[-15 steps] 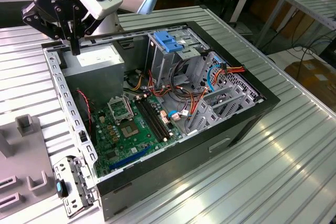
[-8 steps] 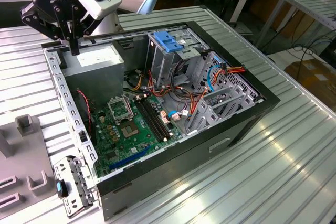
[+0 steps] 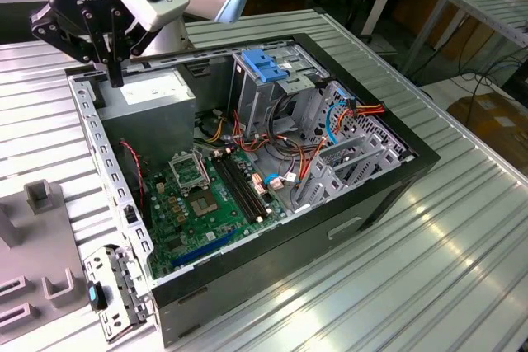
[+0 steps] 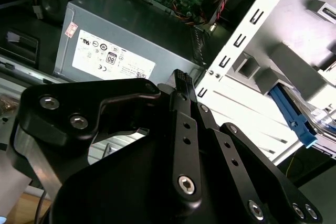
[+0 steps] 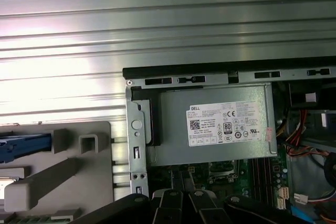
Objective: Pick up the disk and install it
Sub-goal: 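Reach for the disk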
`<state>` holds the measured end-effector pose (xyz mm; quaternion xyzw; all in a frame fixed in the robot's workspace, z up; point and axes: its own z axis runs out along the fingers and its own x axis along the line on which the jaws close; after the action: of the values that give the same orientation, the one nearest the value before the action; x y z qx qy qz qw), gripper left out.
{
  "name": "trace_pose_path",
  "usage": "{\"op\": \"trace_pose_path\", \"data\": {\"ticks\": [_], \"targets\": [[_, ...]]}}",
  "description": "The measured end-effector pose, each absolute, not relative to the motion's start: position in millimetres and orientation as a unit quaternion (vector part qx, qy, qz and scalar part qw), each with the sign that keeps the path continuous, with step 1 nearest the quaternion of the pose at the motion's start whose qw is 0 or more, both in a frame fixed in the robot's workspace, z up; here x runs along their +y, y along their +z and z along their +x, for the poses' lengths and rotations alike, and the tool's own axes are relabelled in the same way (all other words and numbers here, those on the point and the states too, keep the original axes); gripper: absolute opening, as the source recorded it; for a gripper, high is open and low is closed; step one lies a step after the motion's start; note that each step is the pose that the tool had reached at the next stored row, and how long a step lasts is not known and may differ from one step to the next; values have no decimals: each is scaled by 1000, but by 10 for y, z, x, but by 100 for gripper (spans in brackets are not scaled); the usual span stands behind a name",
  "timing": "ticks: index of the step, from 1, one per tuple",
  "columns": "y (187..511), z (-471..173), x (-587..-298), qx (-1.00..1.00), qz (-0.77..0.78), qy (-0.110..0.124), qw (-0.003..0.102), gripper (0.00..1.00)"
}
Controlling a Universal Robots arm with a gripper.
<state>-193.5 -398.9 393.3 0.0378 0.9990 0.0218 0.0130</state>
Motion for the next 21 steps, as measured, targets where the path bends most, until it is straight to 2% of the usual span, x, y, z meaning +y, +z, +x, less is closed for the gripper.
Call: {"op": "trace_pose_path", "data": {"ticks": [21], "targets": [[3932,-1979,-3990,999,38,22,13,11]]}}
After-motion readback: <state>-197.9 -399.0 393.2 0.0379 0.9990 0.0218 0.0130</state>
